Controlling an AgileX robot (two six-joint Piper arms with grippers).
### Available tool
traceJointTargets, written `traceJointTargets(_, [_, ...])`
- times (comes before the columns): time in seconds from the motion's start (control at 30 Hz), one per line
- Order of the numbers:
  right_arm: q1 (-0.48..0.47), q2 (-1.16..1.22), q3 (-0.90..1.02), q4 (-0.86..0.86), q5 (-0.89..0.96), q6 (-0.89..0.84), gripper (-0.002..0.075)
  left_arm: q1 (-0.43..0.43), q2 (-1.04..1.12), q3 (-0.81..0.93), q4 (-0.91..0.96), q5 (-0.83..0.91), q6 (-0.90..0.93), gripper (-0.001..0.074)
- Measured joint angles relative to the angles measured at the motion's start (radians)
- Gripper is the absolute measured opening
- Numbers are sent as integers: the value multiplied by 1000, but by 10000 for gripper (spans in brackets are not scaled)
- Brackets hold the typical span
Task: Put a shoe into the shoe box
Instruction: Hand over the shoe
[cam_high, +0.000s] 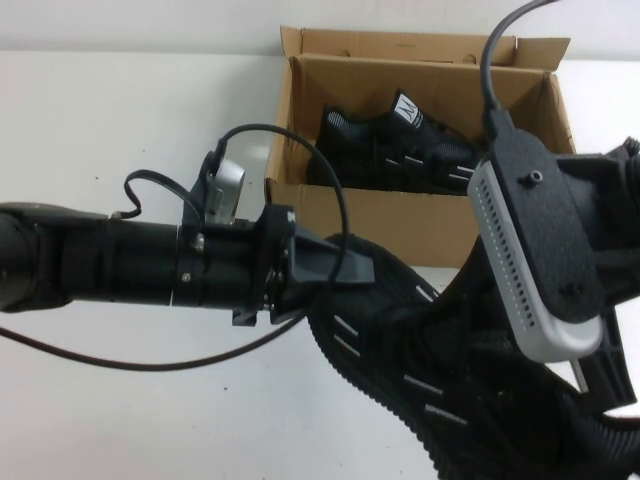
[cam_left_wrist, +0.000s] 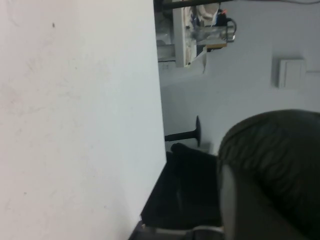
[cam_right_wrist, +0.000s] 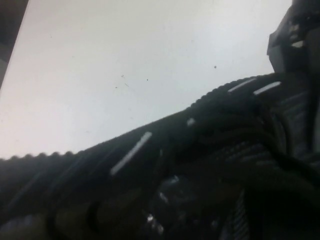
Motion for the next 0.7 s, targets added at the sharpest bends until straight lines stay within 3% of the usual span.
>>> traceJointTargets(0.07, [0,0,0,9,-6,0,-6,-2,1,-9,26,2,10,129])
traceJointTargets(0.2, [0,-2,0,41,-10,44,-6,-2,1,-9,28,9,12,130])
traceJointTargets(0.5, [0,-2,-5,30,-26,336,5,-2,1,-11,28,9,26,129])
traceJointTargets(0.6, [0,-2,-28,28,-23,416,99,-2,1,-11,19,9,26,129])
traceJointTargets(0.67, [0,-2,-49,28,-15,483,216,-2,1,-11,14,19,26,129])
traceJointTargets(0.7, [0,-2,-62,28,-10,526,316,-2,1,-11,10,21,26,129])
